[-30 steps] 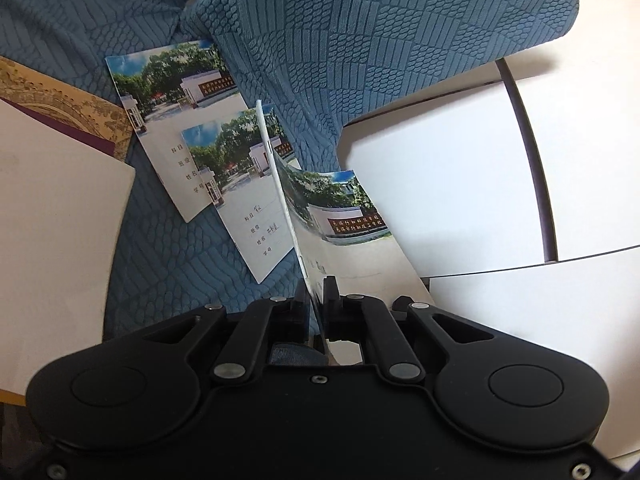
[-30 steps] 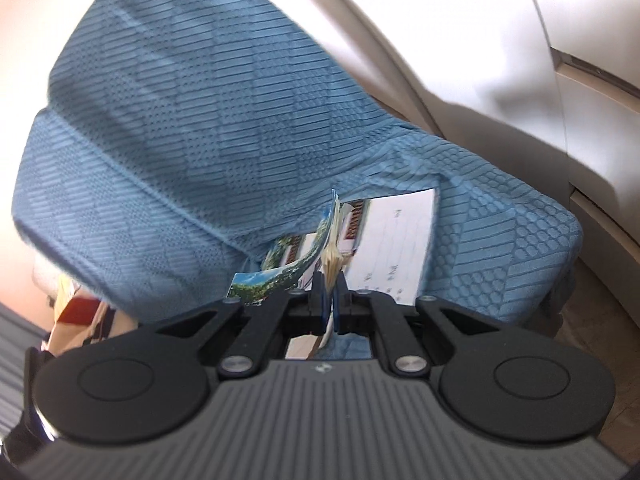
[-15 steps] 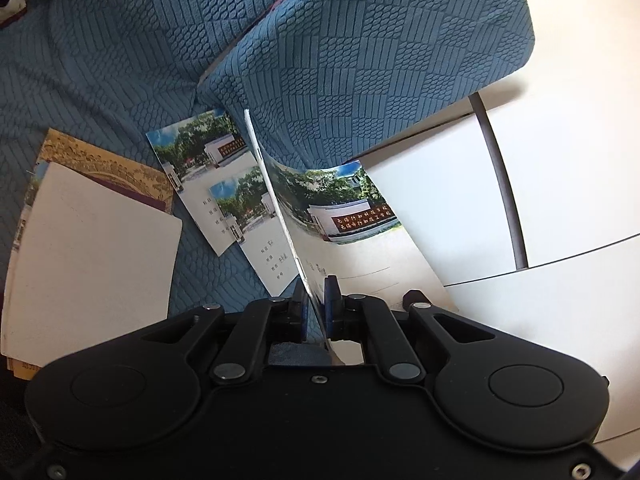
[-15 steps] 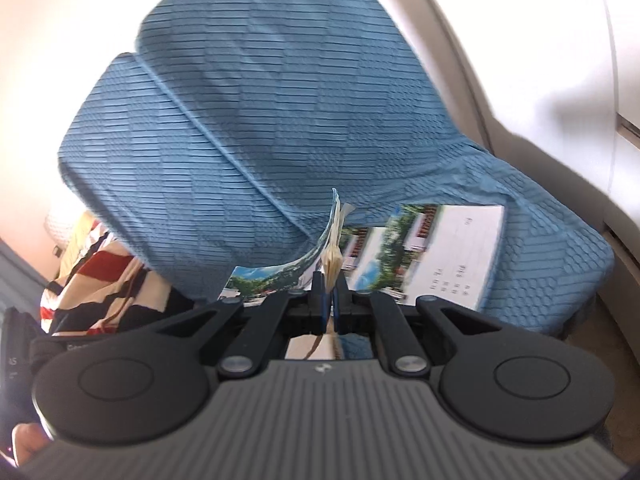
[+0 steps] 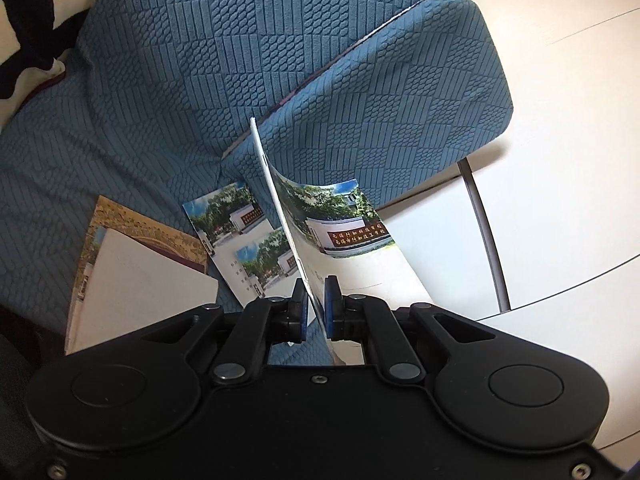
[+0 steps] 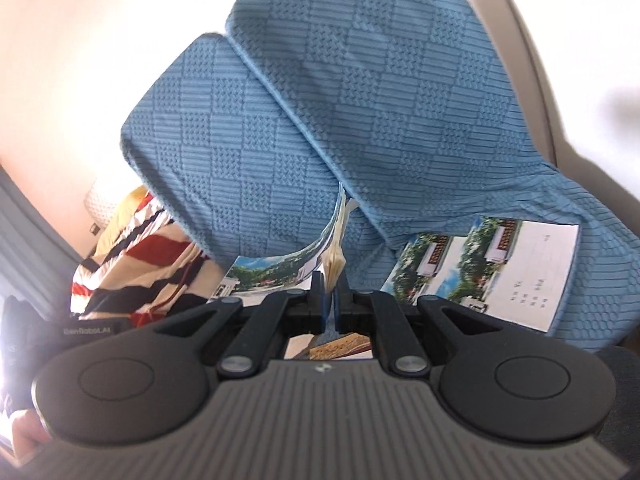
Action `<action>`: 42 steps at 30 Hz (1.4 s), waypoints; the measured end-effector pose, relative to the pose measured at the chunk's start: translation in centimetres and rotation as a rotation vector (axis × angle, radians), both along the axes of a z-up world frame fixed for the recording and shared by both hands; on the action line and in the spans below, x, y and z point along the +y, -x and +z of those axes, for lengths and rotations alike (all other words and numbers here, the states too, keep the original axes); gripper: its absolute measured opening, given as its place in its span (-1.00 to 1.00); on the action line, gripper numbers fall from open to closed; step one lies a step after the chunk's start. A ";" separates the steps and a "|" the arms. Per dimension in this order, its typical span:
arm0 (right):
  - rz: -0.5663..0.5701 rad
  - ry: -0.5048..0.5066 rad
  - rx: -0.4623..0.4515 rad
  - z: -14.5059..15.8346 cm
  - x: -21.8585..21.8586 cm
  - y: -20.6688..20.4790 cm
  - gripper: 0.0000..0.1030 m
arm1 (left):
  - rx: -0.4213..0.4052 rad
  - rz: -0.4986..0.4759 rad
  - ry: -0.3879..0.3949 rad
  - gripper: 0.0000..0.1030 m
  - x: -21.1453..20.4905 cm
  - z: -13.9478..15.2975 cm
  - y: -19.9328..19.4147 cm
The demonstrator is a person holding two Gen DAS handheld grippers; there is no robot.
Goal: Organize objects
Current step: 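Lift the postcard and carry it toward the book stack with both grippers, then lower the postcard onto the white booklet and open both grippers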
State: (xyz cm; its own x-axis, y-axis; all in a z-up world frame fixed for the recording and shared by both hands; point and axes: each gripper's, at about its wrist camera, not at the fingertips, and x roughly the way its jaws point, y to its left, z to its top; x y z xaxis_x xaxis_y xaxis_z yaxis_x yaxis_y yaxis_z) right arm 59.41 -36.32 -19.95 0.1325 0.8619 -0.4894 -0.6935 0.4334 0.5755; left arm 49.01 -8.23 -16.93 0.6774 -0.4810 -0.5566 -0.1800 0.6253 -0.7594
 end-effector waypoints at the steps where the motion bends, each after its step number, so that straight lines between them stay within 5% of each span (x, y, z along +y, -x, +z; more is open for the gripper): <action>1: 0.010 0.003 0.001 -0.2 0.3 0.3 -0.87 | -0.003 0.009 -0.008 -0.86 0.4 -0.2 0.3; 18: 0.050 0.143 -0.019 -6.2 1.8 5.3 -0.84 | 0.123 0.049 -0.017 -0.86 3.6 -9.8 2.9; 31: 0.094 0.248 -0.022 -11.5 3.4 7.3 -0.82 | 0.244 0.060 -0.130 -0.89 3.7 -15.3 2.1; 42: 0.087 0.324 0.077 -14.2 2.7 7.1 -0.70 | 0.307 0.021 -0.223 -0.59 2.7 -17.5 2.5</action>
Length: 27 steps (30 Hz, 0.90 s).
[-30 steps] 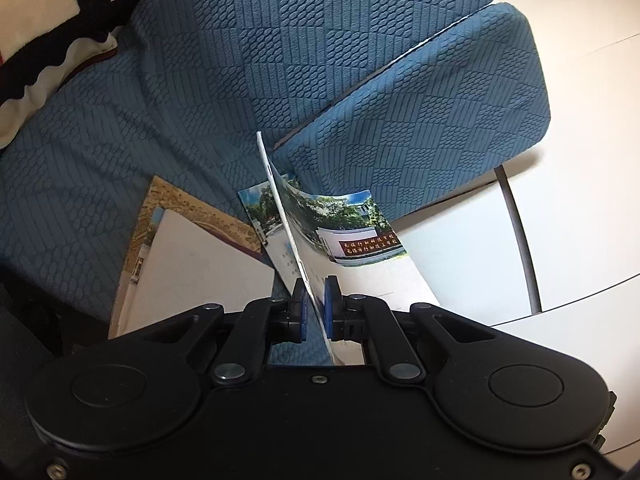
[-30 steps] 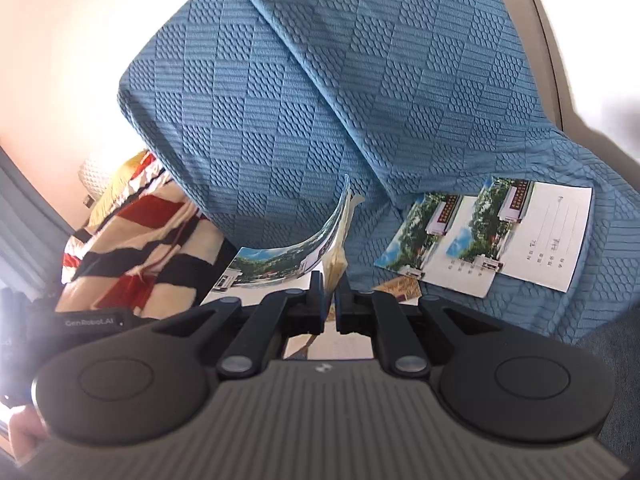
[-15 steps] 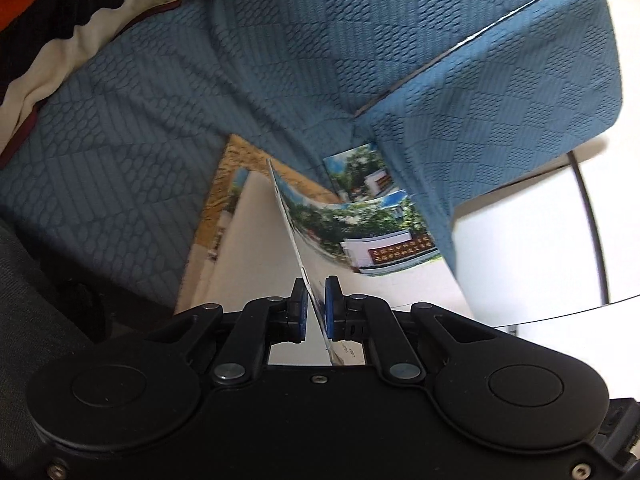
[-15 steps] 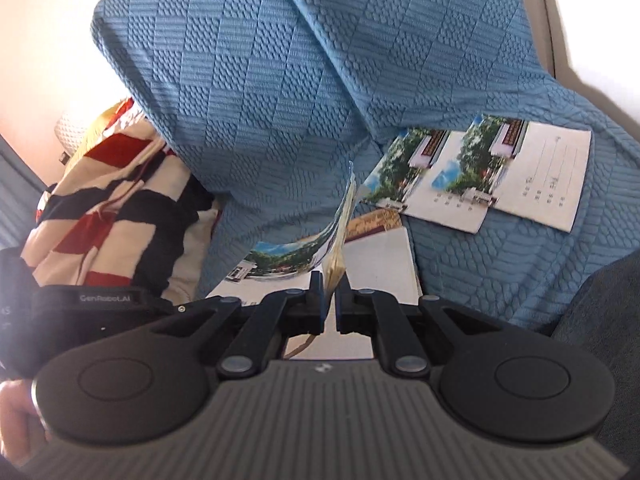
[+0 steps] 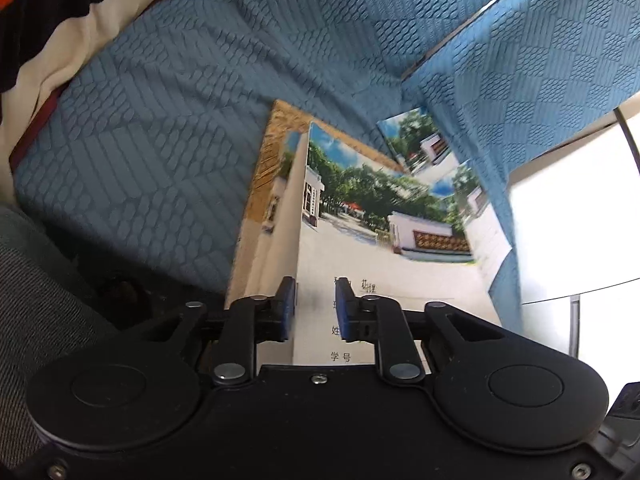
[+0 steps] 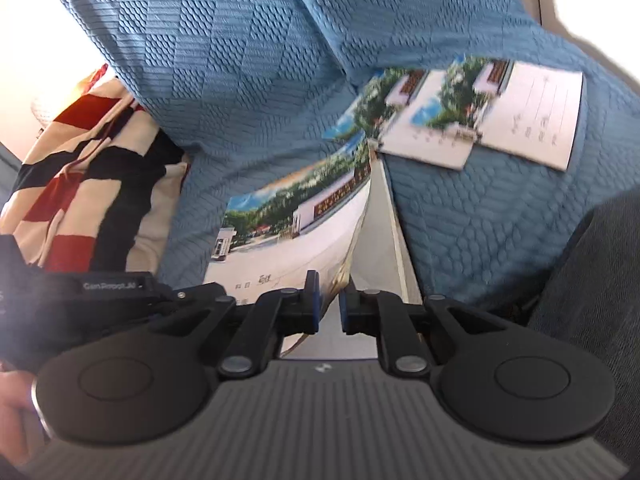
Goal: Organize objects
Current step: 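Lower the postcard onto the white booklet and open both grippers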
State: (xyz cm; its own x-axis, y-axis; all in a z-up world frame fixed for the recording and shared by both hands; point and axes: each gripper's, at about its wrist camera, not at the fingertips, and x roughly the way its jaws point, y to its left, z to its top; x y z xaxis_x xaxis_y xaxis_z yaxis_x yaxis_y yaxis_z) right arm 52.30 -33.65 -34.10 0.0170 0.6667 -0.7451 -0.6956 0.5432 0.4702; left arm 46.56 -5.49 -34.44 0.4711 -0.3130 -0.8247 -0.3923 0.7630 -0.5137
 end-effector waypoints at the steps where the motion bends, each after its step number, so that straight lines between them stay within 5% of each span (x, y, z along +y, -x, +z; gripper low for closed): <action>1: 0.003 0.005 0.003 -0.1 0.0 0.1 -0.57 | 0.005 0.000 0.003 -0.58 0.0 -0.1 0.1; 4: -0.001 0.019 0.014 -0.2 -0.4 0.1 0.06 | 0.012 -0.009 0.003 -0.55 0.2 -0.2 0.6; 8: -0.004 0.043 0.032 -0.1 -0.9 -0.1 0.20 | 0.025 -0.028 -0.029 -0.29 0.3 0.2 1.2; 16: -0.021 0.076 -0.023 -0.6 -2.3 -1.1 0.21 | -0.017 -0.033 -0.100 -0.18 0.3 1.9 3.2; 27: 0.002 0.091 -0.095 -3.2 -0.7 -1.4 0.06 | 0.032 -0.088 -0.162 -0.13 -1.6 -0.1 2.0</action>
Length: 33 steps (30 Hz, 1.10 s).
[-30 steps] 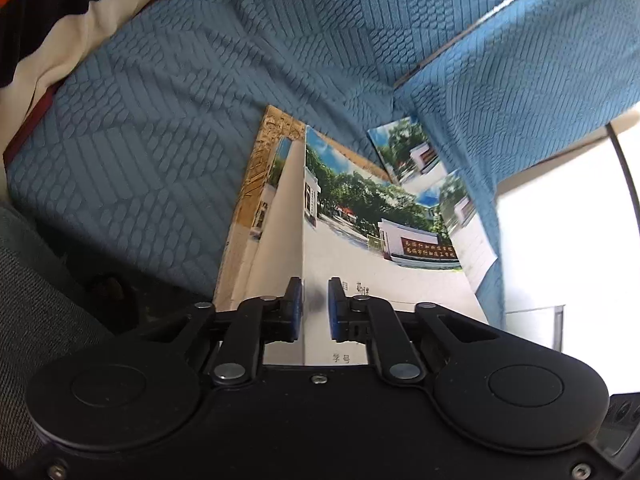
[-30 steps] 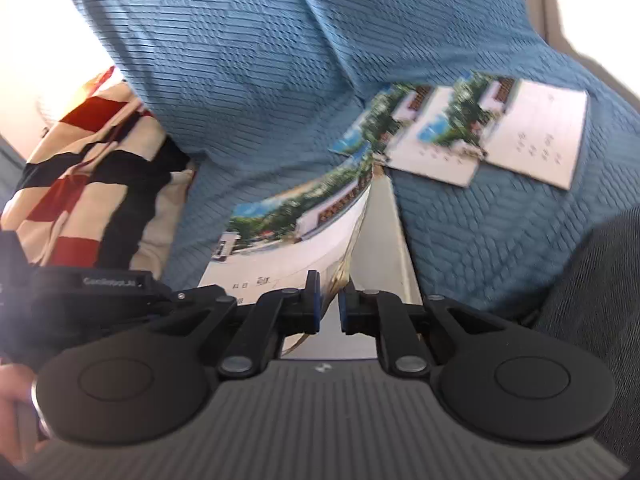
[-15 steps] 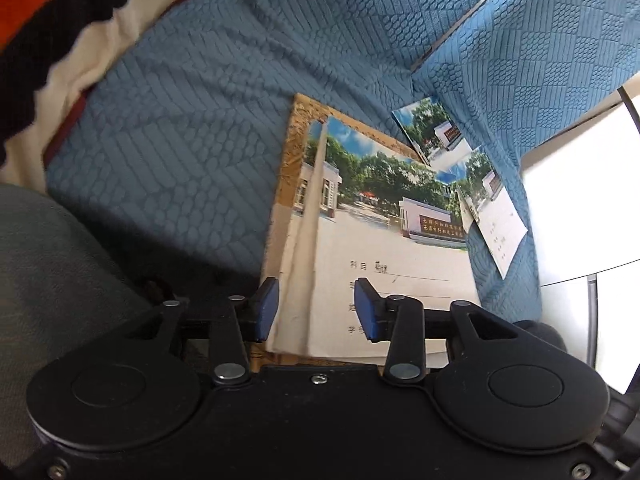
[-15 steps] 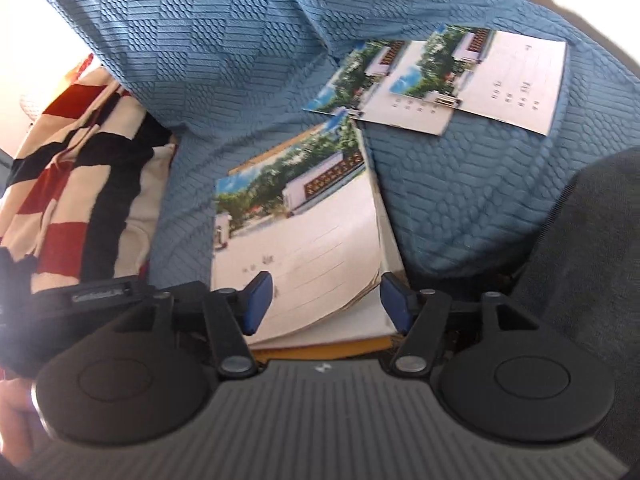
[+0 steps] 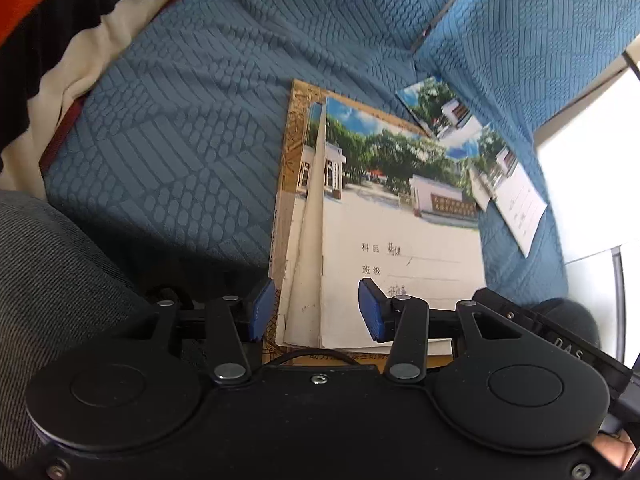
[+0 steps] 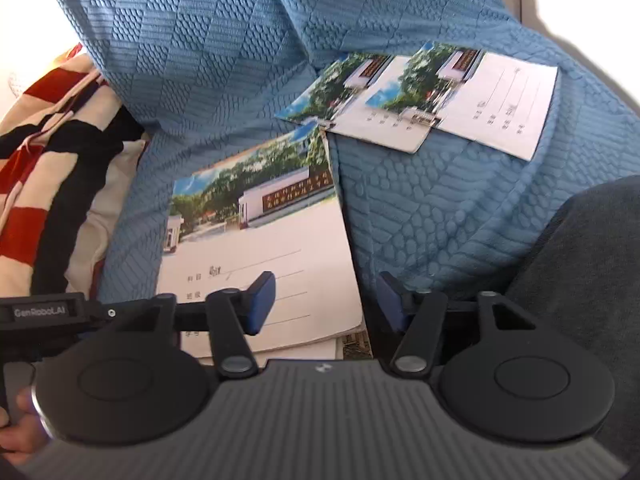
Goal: Organize objects
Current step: 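Lower the postcard onto the white booklet and open both grippers, then raise both open grippers away from the stack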
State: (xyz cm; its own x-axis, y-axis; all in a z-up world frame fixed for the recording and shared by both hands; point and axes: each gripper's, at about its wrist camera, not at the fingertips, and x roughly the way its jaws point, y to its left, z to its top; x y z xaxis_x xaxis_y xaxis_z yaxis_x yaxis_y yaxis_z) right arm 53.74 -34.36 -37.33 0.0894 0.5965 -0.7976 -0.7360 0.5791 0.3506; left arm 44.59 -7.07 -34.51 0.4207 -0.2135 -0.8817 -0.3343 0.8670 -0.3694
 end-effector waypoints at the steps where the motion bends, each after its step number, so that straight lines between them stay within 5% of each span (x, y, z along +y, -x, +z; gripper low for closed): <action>1: 0.001 -0.001 -0.001 -0.2 0.1 0.0 0.04 | 0.002 -0.004 -0.006 -0.11 -0.2 -0.1 -0.1; 10: 0.032 0.000 -0.009 -0.6 -0.1 0.6 -0.45 | -0.009 -0.021 -0.041 -0.25 -1.4 -0.1 -0.1; 15: 0.053 -0.001 -0.002 -0.6 -0.2 0.6 -0.56 | -0.008 -0.022 -0.049 -0.31 -1.8 0.0 -0.2; 25: 0.049 0.001 -0.008 0.5 -0.5 0.5 -0.56 | -0.032 -0.023 -0.059 -0.36 -2.0 1.3 0.3; 33: 0.042 -0.095 -0.097 5.3 -2.1 -0.1 -0.56 | -0.119 -0.018 -0.101 -0.35 -2.5 6.6 0.8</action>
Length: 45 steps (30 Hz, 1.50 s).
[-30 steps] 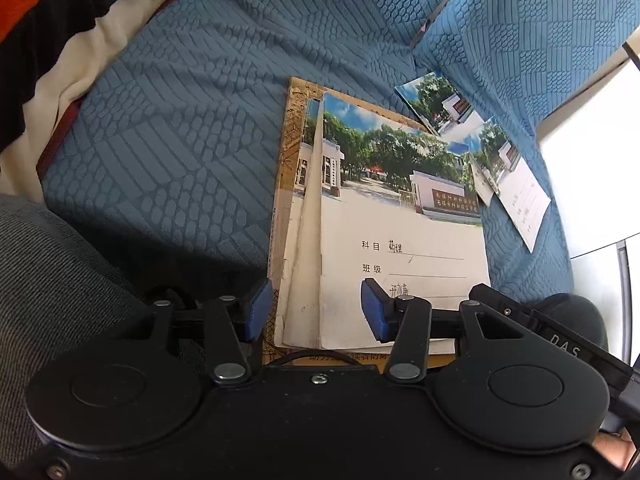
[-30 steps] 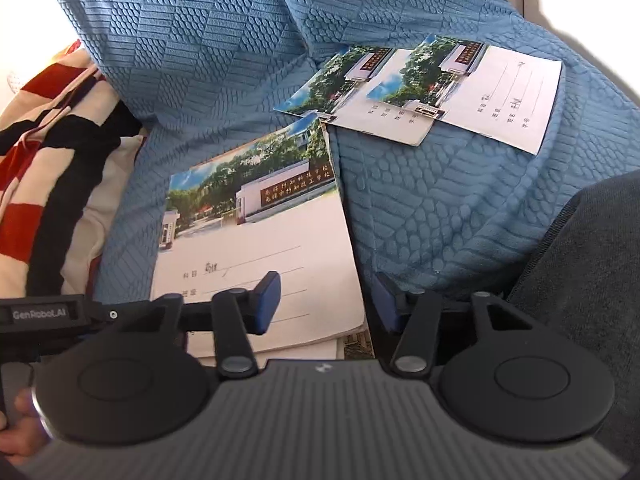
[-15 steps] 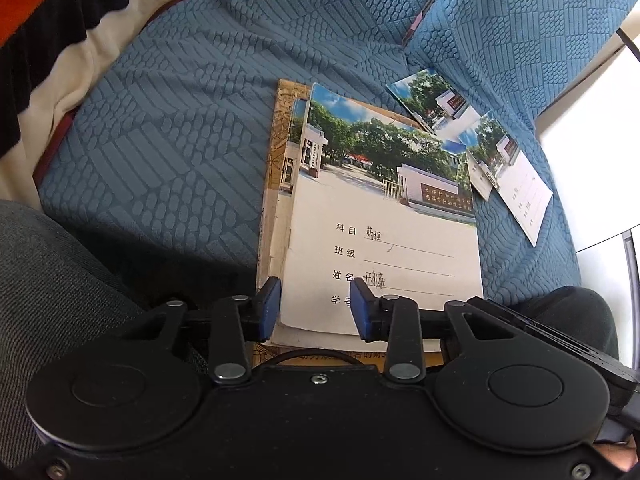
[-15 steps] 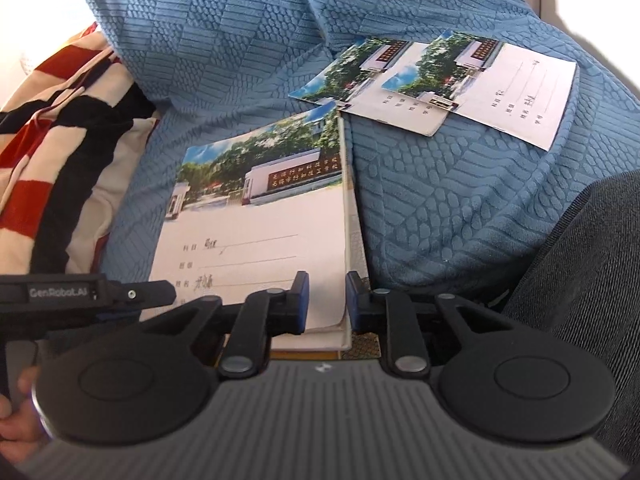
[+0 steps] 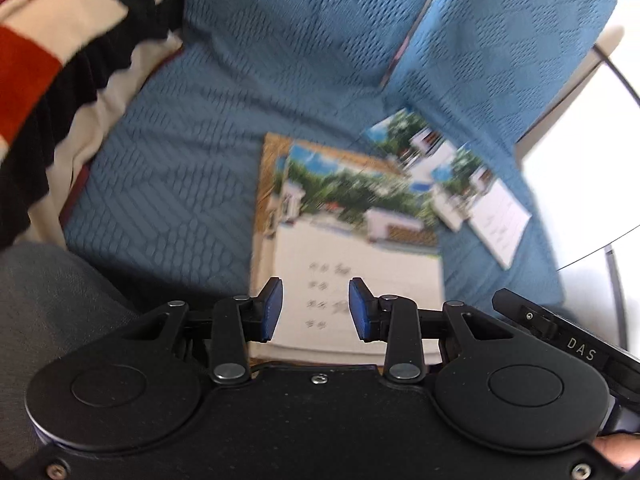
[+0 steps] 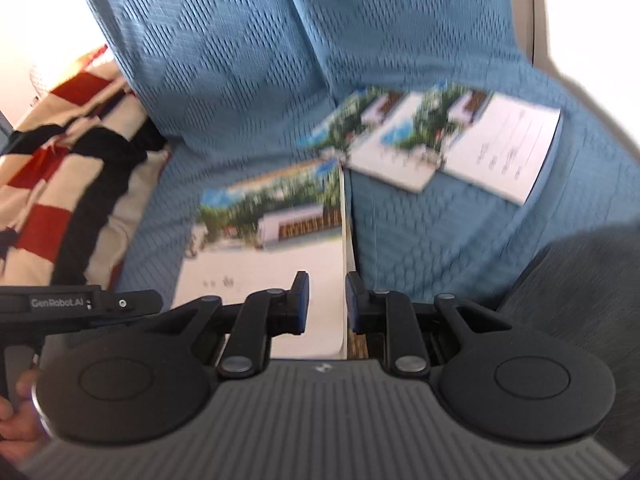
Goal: Organize objects
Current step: 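Raise both open grippers away from the stack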
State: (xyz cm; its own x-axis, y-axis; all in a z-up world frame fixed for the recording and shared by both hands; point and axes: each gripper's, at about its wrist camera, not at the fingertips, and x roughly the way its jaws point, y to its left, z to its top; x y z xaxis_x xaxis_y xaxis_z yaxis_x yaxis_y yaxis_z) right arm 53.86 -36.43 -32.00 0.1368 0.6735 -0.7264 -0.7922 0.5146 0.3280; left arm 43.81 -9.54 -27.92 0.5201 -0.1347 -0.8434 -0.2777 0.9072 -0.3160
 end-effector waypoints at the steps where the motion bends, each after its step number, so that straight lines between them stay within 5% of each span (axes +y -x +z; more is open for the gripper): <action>1: -0.002 -0.014 -0.014 0.8 -0.2 -0.1 -0.56 | -0.017 -0.005 -0.010 -0.35 -0.2 0.8 0.0; 16: -0.007 -0.162 -0.177 9.5 -4.0 0.0 -0.57 | -0.175 -0.046 -0.026 -0.35 -4.0 9.4 2.0; 29: -0.028 -0.161 -0.196 10.8 -6.7 1.5 -0.54 | -0.231 -0.068 -0.042 -0.34 -5.9 12.7 4.3; 45: 0.000 -0.145 -0.187 9.7 -7.4 0.4 -0.53 | -0.218 -0.070 -0.080 -0.33 -8.3 11.6 4.1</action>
State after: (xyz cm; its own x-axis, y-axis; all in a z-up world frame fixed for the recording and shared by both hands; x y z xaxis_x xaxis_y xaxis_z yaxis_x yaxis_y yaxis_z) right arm 53.45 -43.81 -22.30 0.2596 0.7688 -0.5844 -0.8461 0.4728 0.2461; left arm 39.76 -17.87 -16.28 0.6827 -0.1141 -0.7217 -0.1460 0.9465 -0.2878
